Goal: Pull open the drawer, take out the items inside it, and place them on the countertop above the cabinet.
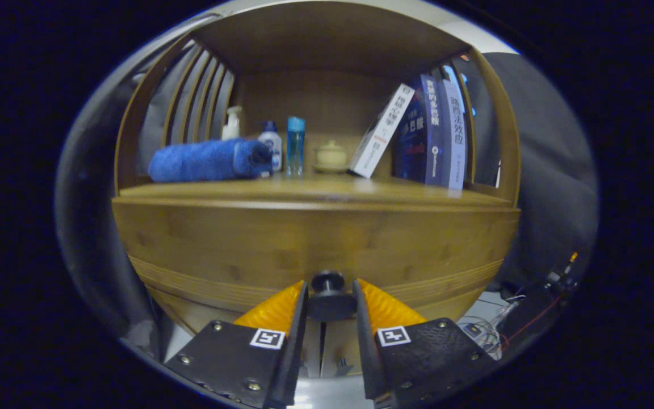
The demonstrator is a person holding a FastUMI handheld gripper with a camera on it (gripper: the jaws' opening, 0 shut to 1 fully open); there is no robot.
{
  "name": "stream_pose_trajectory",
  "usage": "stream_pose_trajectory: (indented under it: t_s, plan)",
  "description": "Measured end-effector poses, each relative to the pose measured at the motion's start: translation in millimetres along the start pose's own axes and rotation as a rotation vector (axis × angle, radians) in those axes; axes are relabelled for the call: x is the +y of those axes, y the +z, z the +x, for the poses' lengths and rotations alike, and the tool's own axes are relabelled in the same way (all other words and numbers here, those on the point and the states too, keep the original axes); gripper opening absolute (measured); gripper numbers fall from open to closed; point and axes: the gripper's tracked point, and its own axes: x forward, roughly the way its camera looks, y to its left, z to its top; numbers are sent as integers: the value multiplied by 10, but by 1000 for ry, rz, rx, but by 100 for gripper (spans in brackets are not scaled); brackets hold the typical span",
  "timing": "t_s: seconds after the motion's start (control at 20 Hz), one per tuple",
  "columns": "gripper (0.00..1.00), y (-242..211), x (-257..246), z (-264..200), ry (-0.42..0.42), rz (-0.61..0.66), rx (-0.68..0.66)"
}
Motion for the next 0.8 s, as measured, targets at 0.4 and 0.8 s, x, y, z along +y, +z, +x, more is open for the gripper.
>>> stream_pose_trajectory:
  t_s: [0.4,0.8]
  plan:
    - [30,-20,28,-35,20,126,-12]
    - [41,7,45,-72,24,109,-38]
